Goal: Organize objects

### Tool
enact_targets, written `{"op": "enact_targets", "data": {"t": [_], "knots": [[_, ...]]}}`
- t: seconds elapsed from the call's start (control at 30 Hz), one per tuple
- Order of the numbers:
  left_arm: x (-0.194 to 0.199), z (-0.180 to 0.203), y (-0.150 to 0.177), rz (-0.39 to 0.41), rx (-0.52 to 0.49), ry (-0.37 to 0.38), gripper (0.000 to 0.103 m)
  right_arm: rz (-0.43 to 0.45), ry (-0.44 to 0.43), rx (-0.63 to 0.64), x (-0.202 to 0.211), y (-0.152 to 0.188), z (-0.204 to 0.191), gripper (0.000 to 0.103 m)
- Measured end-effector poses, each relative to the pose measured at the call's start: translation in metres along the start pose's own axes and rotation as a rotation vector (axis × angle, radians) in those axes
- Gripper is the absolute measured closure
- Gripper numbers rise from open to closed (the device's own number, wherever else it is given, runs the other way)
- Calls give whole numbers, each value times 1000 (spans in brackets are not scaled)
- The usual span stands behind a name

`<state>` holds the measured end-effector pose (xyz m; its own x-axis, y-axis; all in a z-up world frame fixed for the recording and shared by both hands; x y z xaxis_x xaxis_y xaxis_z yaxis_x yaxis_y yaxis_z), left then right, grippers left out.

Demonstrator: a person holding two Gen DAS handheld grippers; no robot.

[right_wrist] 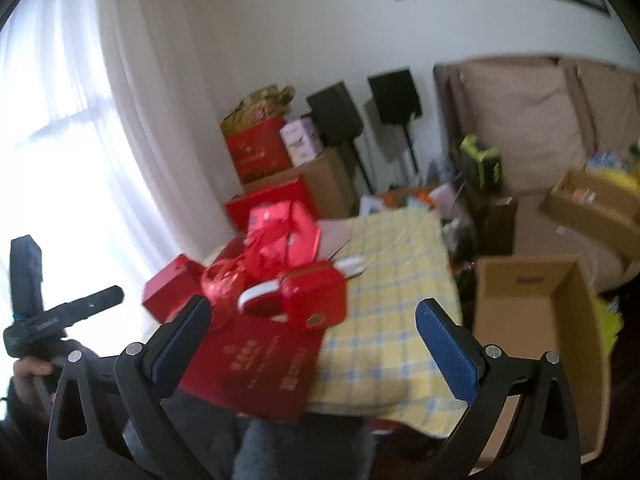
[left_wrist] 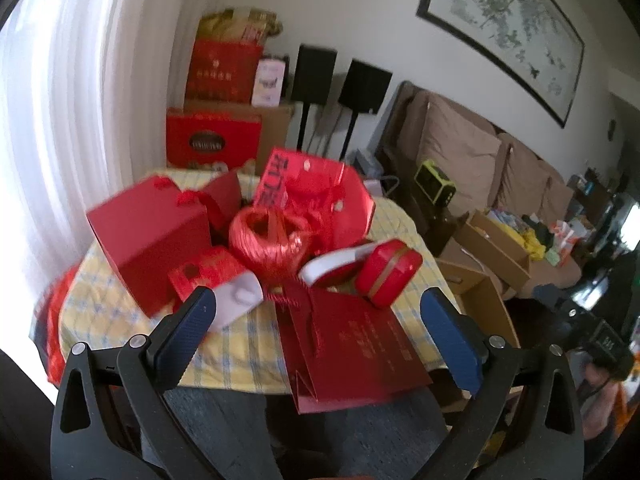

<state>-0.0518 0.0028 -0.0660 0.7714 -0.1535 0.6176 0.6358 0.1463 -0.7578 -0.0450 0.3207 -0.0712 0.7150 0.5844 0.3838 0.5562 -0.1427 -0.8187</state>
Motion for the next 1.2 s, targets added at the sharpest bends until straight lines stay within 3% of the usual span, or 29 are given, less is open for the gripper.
{"op": "enact_targets", "data": {"t": [0.3,0.67,0.87,1.2], "knots": [[-15,2,13,-107,-10,62,3,-94,-66,-85,-24,20,5,0],[-40,1,33,-242,18,56,5,-223,-174,-171,-55,46,4,2],[-54,-3,47,-319,58,63,9,-314,-152,-212,-72,65,7,5],[-69,-1,63,-382,107,88,12,-385,-110,-230,-85,81,13,6]]}}
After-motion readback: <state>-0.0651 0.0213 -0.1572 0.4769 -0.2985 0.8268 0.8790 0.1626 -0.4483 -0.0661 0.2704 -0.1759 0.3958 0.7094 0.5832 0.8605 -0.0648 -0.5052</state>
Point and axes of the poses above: each gripper's, at about its wrist camera, not at the fingertips, and x roughly against the way its jaws point, z to its right, y to its underside, the point moved 4 cm from there along -x, roughly the way its jaws point, and after that the axes turned 6 degrees about -y, right-handed, at the moved point
